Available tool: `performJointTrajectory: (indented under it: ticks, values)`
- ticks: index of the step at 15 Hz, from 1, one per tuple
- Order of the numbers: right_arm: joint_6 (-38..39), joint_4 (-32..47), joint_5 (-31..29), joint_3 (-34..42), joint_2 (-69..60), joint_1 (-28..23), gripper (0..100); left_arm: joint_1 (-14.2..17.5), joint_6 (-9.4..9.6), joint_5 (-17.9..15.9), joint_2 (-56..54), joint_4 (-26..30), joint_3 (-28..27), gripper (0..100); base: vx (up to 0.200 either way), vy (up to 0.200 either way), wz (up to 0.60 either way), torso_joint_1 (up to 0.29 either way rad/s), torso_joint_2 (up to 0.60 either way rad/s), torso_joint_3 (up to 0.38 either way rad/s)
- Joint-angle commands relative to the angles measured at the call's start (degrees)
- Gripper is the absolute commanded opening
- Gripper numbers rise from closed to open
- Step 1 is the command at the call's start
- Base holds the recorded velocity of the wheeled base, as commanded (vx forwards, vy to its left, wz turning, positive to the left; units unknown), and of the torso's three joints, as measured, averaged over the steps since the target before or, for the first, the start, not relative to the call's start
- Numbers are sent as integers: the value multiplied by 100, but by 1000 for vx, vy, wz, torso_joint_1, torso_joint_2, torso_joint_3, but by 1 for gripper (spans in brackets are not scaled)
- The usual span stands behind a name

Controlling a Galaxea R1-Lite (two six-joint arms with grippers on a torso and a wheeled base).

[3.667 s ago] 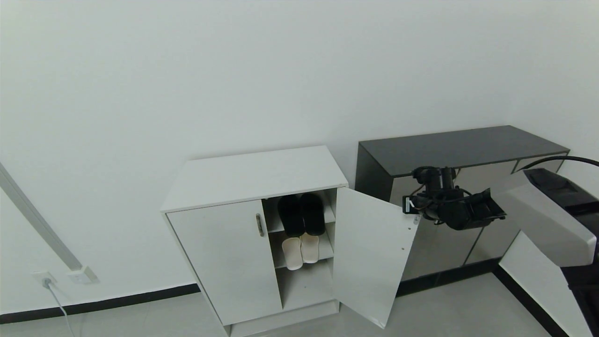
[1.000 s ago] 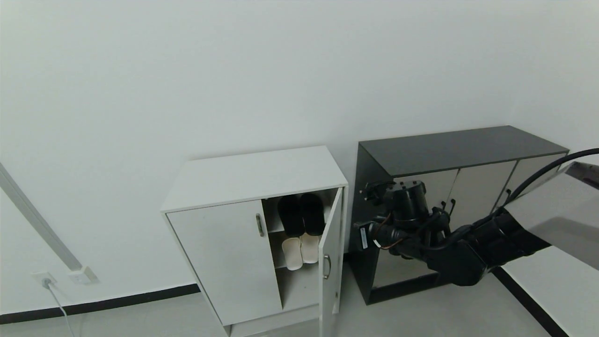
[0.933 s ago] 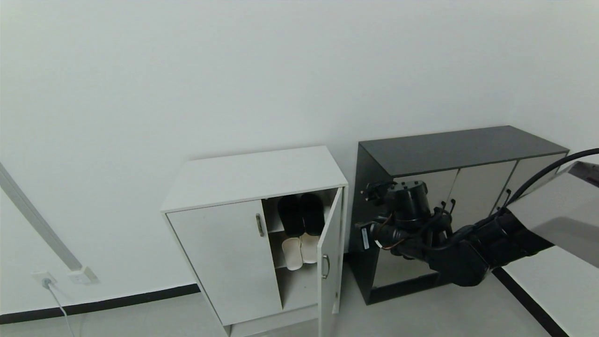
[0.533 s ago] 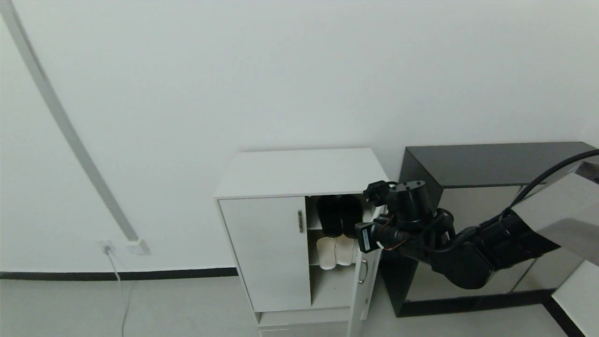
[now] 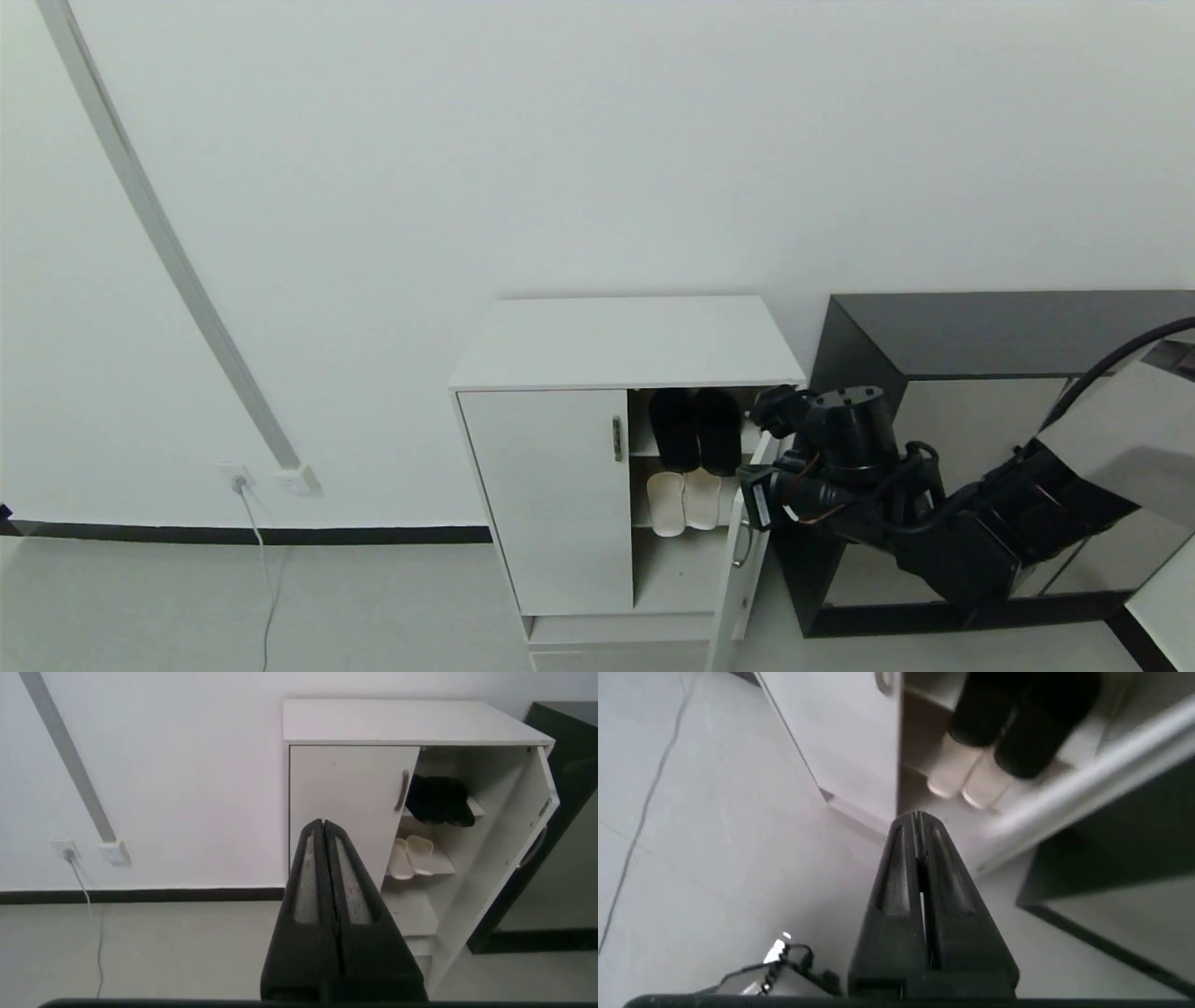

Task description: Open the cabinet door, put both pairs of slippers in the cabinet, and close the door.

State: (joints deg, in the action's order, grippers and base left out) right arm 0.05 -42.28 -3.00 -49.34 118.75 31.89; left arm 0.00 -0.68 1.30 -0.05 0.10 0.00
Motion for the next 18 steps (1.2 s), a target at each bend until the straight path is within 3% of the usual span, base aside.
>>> performJointTrajectory:
  ticks: [1,4,9,11,18]
  values:
    - [-5,-35,150,337,-141,-122,0,0,-2,1,5,-1,0,0,0,0,0,0,0,0]
    - [-181,-193,484,1040,-291,-341,0,0,-2,1,5,-1,0,0,67,0,0,1,1,1]
    - [-260,-1353,564,2060,34,-403,0,0,-2,1,5,-1,0,0,200,0,0,1,0,2]
    - [-260,-1591,572,2376,43,-456,0,0,-11,1,5,-1,0,0,0,0,0,0,0,0]
    - [-233,-2013,572,1769,773,-517,0,0,-2,1,5,-1,0,0,0,0,0,0,0,0]
